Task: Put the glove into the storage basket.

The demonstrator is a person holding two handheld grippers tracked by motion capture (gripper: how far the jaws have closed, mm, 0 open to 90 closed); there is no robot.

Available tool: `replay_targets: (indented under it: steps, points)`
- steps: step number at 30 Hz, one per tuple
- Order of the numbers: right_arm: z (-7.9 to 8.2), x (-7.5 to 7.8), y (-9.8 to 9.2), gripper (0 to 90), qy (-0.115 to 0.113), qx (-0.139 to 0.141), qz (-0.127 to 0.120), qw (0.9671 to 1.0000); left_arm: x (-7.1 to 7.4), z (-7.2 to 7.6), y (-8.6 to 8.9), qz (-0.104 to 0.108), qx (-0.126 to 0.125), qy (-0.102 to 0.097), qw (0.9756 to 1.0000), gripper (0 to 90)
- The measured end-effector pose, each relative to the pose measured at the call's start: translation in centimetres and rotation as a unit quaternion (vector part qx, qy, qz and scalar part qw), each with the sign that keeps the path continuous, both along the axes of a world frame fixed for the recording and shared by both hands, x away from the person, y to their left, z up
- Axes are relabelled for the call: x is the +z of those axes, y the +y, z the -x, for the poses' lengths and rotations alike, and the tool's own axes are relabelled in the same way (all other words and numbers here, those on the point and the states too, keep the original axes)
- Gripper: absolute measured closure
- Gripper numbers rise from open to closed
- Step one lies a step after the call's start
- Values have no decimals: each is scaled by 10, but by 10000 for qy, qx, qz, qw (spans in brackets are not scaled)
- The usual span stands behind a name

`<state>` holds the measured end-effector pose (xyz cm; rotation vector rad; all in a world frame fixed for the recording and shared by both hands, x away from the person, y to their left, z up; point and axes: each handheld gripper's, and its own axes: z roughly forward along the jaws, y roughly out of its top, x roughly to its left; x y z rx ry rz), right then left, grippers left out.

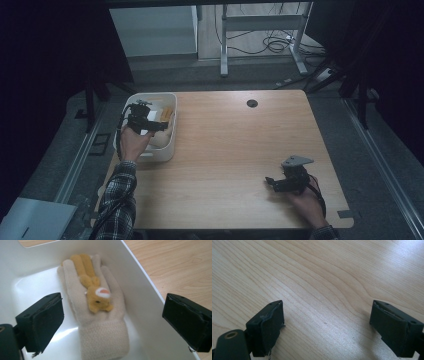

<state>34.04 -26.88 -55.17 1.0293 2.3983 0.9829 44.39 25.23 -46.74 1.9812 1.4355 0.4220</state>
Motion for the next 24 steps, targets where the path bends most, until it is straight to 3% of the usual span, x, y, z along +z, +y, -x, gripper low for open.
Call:
replay_targets:
  steps: [13,24]
  points:
    - [0,0,0,125,2,-1,-2,10000,2,23,1,-59,-145,-233,9996,13]
    - [0,0,0,125,2,-2,-1,10000,8,41,-6,78,-295,-418,9987,8]
